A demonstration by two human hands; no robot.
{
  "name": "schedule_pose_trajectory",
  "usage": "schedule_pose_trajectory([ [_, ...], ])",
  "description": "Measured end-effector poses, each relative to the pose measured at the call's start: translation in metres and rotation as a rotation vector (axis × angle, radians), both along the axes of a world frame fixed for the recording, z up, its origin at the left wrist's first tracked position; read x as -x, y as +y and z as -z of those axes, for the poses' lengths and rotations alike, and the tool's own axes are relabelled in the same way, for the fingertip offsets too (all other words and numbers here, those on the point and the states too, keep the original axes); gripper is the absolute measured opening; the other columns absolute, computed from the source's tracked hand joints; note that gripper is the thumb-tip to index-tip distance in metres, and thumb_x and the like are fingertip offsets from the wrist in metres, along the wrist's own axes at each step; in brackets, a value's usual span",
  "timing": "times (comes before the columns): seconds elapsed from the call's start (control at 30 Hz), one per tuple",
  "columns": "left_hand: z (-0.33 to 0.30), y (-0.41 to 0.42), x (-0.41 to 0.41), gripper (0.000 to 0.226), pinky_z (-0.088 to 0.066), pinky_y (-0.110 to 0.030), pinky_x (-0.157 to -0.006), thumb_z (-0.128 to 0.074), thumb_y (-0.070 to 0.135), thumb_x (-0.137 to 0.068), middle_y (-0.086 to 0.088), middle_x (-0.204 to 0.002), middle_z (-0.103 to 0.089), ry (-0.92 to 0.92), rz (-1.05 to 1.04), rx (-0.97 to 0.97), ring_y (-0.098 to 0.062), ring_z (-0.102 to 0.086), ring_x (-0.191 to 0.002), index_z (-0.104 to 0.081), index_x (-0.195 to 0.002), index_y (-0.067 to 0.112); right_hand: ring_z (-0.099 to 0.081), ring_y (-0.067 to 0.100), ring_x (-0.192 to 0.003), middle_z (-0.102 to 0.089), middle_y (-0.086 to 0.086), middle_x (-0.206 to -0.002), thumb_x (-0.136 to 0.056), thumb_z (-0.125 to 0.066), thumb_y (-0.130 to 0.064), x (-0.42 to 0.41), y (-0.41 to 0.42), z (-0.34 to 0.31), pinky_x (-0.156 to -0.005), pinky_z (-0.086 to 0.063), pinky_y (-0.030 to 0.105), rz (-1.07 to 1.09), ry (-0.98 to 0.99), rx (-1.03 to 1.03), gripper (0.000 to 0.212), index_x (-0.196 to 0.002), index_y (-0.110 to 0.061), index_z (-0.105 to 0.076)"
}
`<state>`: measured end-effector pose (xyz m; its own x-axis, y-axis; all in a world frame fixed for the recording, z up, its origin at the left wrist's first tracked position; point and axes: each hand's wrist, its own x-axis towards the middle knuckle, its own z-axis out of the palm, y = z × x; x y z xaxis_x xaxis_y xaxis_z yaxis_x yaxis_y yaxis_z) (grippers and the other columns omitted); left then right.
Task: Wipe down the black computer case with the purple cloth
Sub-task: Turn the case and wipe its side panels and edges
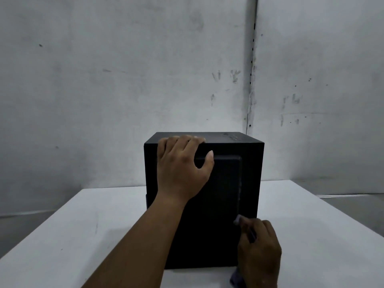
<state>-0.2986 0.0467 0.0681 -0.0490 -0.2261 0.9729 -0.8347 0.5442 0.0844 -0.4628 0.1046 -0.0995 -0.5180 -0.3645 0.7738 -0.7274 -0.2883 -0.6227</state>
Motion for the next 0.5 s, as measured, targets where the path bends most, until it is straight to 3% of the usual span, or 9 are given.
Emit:
schedule_pose_trajectory([
  [0.13,0.0,0.001,-0.001,0.034,-0.038,-0.037,-0.103,-0.062,0.05,-0.092,0.01,-0.105,-0.071,-0.007,0.006,-0.007,-0.017,-0.06,-0.106,-0.073,-0.113,0.025,-0.053,0.015,-0.068,-0.058,-0.004,-0.081,-0.087,-0.076,-0.002,0.012,0.001,-0.026,-0.066,-0.034,0.015,0.036,-0.048,0.066,0.019,-0.087,-0.021,-0.075],
  [0.3,0.001,-0.001,0.0,0.033,-0.038,-0.036,-0.102,-0.063,0.049,-0.091,0.01,-0.105,-0.071,0.005,-0.002,0.02,-0.018,-0.061,-0.105,-0.073,-0.111,0.024,-0.054,0.012,-0.069,-0.06,-0.002,-0.079,-0.086,-0.076,-0.011,-0.004,0.0,-0.026,-0.073,-0.037,-0.001,-0.042,0.001,0.093,0.003,-0.084,-0.012,-0.073],
  [0.5,0.001,0.0,0.0,0.034,-0.038,-0.036,-0.101,-0.062,0.049,-0.092,0.01,-0.105,-0.071,-0.005,0.003,0.012,-0.017,-0.061,-0.105,-0.073,-0.112,0.025,-0.056,0.014,-0.07,-0.062,-0.001,-0.079,-0.082,-0.08,-0.001,-0.008,-0.002,-0.01,-0.077,-0.036,-0.003,-0.037,-0.007,0.068,0.012,-0.084,-0.011,-0.074],
])
